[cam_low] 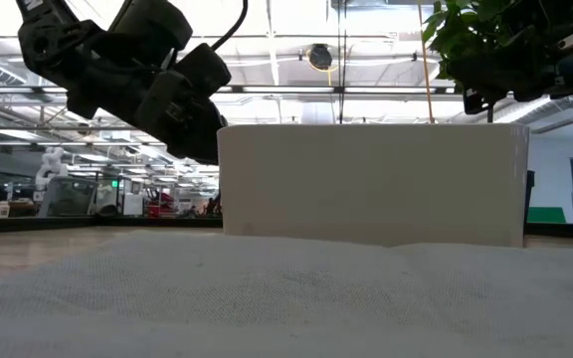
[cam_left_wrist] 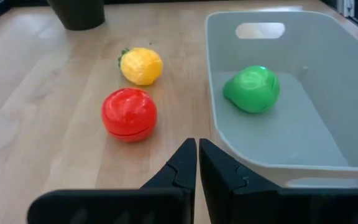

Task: Pick and placing Produce into tupperware
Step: Adjust the gray bin on the table

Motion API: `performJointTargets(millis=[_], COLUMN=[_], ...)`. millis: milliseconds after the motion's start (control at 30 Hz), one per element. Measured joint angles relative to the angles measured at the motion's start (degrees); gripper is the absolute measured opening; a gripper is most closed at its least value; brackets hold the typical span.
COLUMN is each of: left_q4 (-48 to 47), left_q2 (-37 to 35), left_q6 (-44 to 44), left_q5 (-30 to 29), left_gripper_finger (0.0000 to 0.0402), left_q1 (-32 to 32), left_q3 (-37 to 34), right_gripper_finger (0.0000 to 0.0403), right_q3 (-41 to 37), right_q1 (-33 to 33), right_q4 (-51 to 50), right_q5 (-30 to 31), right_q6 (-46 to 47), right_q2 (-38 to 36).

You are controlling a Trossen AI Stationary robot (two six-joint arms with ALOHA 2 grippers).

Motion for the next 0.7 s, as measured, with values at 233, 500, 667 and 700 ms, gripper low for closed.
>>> performJointTargets(millis=[233, 500, 667, 700], left_q4=[-0.85, -0.87, -0.9, -0.92], left_q2=[0.0, 0.0, 0.0, 0.0], left_q6=[0.9, 1.36, 1.49, 1.49], left_q5=[0.02, 1.41, 1.59, 1.58], left_gripper_finger=[0.0021, 0.0021, 0.0021, 0.0021], left_q1=[-0.81, -1.38, -1.49, -1.49], left_q3=[0.0, 0.0, 0.0, 0.0], right_gripper_finger=[0.0, 0.0, 0.0, 0.0], right_q3=[0.0, 0.0, 0.0, 0.0], right_q1=[-0.02, 0.0, -0.02, 0.0], right_q4=[-0.43, -0.92, -1.33, -1.36], right_q5=[0.0, 0.0, 0.0, 0.0], right_q6=[0.0, 0.0, 0.0, 0.0], right_q2=[-0.01, 0.0, 0.0, 0.0])
